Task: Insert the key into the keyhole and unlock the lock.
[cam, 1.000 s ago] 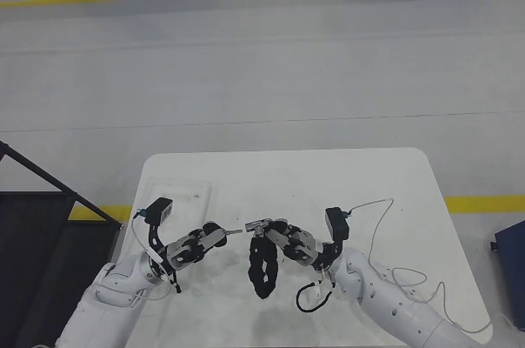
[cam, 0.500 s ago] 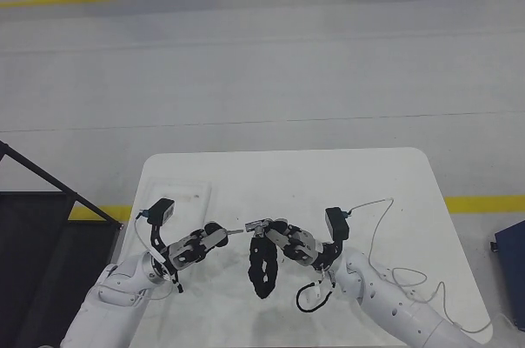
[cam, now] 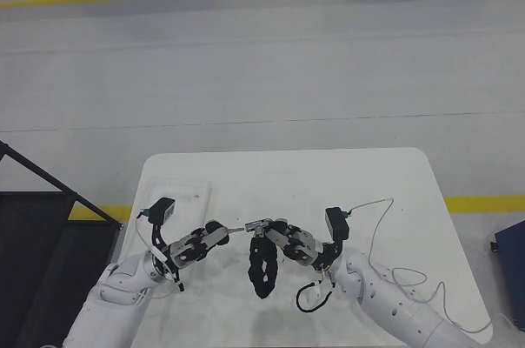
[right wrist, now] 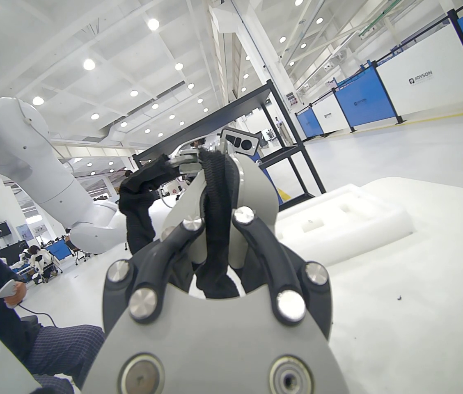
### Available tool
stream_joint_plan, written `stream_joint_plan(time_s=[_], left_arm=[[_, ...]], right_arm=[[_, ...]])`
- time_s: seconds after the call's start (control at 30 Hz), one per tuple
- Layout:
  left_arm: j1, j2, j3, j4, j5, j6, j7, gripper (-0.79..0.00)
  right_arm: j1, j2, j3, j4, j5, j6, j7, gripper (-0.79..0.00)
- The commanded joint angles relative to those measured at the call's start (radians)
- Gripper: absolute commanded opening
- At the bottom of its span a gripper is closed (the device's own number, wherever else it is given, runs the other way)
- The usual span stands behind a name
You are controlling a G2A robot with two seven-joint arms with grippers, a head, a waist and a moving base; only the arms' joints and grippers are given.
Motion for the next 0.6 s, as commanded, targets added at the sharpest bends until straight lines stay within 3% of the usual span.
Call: stream_joint_plan(time_s=[0.0, 0.57], left_arm=[[-0.005, -0.002, 0.002, -0.001, 0.006, 0.000, 0.000, -0.785], [-0.014, -0.006, 0.009, -0.004, 0.016, 0.000, 0.000, -0.785]], right_arm=[[0.000, 0.000, 0.000, 0.000, 0.000, 0.000, 0.000, -0.785], [0.000, 0.000, 0.000, 0.000, 0.000, 0.000, 0.000, -0.785]])
